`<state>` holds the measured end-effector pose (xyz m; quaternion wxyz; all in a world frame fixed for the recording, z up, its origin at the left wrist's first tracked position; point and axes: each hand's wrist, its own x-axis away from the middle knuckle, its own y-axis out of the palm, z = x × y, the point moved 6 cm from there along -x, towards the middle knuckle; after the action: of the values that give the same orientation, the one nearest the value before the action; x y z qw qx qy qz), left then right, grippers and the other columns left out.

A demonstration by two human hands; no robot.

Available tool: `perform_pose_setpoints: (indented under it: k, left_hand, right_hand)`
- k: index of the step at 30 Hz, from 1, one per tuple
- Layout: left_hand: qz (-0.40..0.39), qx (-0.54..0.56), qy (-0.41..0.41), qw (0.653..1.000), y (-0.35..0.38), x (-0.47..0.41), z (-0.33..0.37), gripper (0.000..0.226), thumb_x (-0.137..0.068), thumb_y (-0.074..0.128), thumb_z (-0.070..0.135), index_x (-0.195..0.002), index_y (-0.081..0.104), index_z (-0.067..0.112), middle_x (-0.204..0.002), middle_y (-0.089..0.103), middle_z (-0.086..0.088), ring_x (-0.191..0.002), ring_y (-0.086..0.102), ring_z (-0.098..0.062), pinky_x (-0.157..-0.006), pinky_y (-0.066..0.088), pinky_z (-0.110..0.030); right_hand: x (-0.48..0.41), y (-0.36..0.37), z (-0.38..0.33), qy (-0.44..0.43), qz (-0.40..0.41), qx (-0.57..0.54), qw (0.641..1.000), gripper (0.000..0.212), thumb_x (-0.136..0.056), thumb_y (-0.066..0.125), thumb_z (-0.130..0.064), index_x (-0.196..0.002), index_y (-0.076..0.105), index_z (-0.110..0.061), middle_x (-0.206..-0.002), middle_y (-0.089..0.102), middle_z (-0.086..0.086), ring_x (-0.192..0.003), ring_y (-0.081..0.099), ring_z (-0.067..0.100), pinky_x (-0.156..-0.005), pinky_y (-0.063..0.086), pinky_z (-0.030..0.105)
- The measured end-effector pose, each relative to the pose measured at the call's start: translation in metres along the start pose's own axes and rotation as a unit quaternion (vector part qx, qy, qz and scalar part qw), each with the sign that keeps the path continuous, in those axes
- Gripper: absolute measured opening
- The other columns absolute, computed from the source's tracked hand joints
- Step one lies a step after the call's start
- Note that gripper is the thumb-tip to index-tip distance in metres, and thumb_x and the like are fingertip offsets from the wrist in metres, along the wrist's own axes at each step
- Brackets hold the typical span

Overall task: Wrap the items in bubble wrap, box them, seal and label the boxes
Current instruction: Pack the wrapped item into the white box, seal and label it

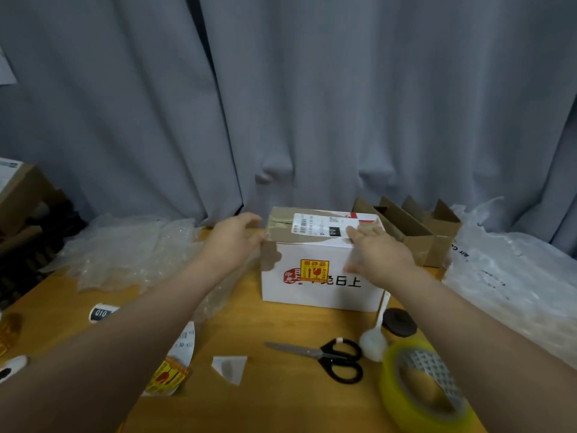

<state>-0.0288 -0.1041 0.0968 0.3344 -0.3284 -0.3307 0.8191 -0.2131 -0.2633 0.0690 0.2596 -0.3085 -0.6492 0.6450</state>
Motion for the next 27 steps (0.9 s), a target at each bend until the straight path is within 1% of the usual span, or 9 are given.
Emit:
perform_pose_setpoints:
  k: [4, 6, 11, 12, 14, 16, 18, 23, 27]
  left_hand:
    - [-0.027, -0.034, -0.026, 0.999, 0.012, -0.023, -0.033, 0.036, -0.093, 0.057, 0.025, -0.126, 0.058, 0.011, -0.127, 0.061, -0.005, -0.114, 0.057, -0.022, -0.095, 0.043, -0.03]
    - [-0.049, -0.035, -0.041, 0.997, 0.026, -0.025, -0.053, 0.036, -0.093, 0.056, 0.023, -0.128, 0.056, 0.011, -0.13, 0.059, -0.006, -0.115, 0.055, -0.022, -0.097, 0.043, -0.032]
    - [-0.025, 0.06, -0.025, 0.998, 0.045, -0.029, -0.052, 0.057, -0.094, 0.056, 0.027, -0.145, 0.032, 0.022, -0.137, 0.043, 0.008, -0.121, 0.047, -0.014, -0.1, 0.039, -0.03]
    - [-0.028, 0.063, -0.005, 0.998, 0.049, -0.033, -0.046, 0.06, -0.093, 0.056, 0.027, -0.147, 0.028, 0.026, -0.137, 0.04, 0.013, -0.121, 0.044, -0.01, -0.1, 0.037, -0.027]
    - [-0.048, 0.041, 0.02, 0.998, 0.058, -0.047, -0.044, 0.063, -0.094, 0.056, 0.027, -0.149, 0.024, 0.026, -0.146, 0.035, 0.009, -0.121, 0.039, -0.003, -0.099, 0.031, -0.019]
    - [-0.061, 0.005, 0.006, 0.998, 0.064, -0.062, -0.051, 0.06, -0.095, 0.053, 0.027, -0.149, 0.025, 0.025, -0.154, 0.025, 0.005, -0.131, 0.034, -0.005, -0.102, 0.024, -0.017]
    - [-0.066, -0.022, -0.006, 0.998, 0.067, -0.073, -0.058, 0.056, -0.097, 0.05, 0.026, -0.148, 0.028, 0.026, -0.157, 0.018, 0.004, -0.139, 0.028, -0.014, -0.108, 0.024, -0.023]
    - [-0.059, 0.005, -0.02, 0.998, 0.067, -0.073, -0.07, 0.056, -0.096, 0.052, 0.026, -0.147, 0.03, 0.02, -0.153, 0.03, 0.001, -0.139, 0.031, -0.018, -0.113, 0.027, -0.034]
    - [-0.086, -0.071, 0.008, 0.994, 0.056, -0.046, -0.074, 0.057, -0.092, 0.056, 0.036, -0.144, 0.035, 0.023, -0.149, 0.037, 0.0, -0.136, 0.034, -0.018, -0.109, 0.029, -0.035]
  right_hand:
    - [-0.029, 0.009, 0.011, -0.001, 0.014, -0.008, 1.0, 0.08, -0.089, 0.061, -0.041, -0.152, 0.013, -0.031, -0.16, 0.016, 0.003, -0.148, 0.006, 0.025, -0.118, 0.006, 0.048]
    - [-0.042, 0.011, 0.009, -0.002, 0.026, -0.008, 1.0, 0.078, -0.09, 0.059, -0.04, -0.152, 0.012, -0.033, -0.16, 0.015, 0.003, -0.148, 0.004, 0.026, -0.118, 0.002, 0.049]
    - [-0.082, 0.013, -0.013, -0.011, 0.055, 0.007, 0.998, 0.068, -0.094, 0.054, -0.036, -0.15, 0.016, -0.031, -0.155, 0.021, 0.007, -0.145, 0.01, 0.031, -0.117, 0.01, 0.056]
    - [-0.09, 0.014, -0.017, -0.013, 0.063, 0.008, 0.998, 0.067, -0.094, 0.054, -0.035, -0.15, 0.017, -0.031, -0.154, 0.023, 0.007, -0.144, 0.012, 0.032, -0.116, 0.011, 0.057]
    - [-0.104, 0.017, -0.021, -0.011, 0.071, 0.005, 0.997, 0.066, -0.094, 0.054, -0.033, -0.149, 0.018, -0.031, -0.152, 0.025, 0.007, -0.144, 0.012, 0.032, -0.115, 0.012, 0.058]
    - [-0.116, 0.018, -0.024, -0.007, 0.078, 0.005, 0.997, 0.065, -0.094, 0.054, -0.03, -0.149, 0.018, -0.03, -0.152, 0.026, 0.008, -0.143, 0.013, 0.033, -0.115, 0.012, 0.059]
    - [-0.126, 0.019, -0.025, -0.006, 0.082, 0.007, 0.997, 0.066, -0.093, 0.053, -0.026, -0.149, 0.018, -0.03, -0.151, 0.026, 0.008, -0.143, 0.013, 0.033, -0.115, 0.011, 0.06]
    - [-0.139, 0.019, -0.026, -0.008, 0.097, 0.036, 0.995, 0.071, -0.091, 0.057, -0.024, -0.149, 0.017, -0.029, -0.151, 0.028, 0.008, -0.143, 0.015, 0.032, -0.114, 0.005, 0.062]
    - [-0.131, 0.021, -0.034, -0.003, 0.13, 0.082, 0.988, 0.076, -0.086, 0.058, -0.013, -0.149, 0.016, -0.018, -0.153, 0.025, 0.014, -0.144, 0.014, 0.034, -0.116, 0.005, 0.059]
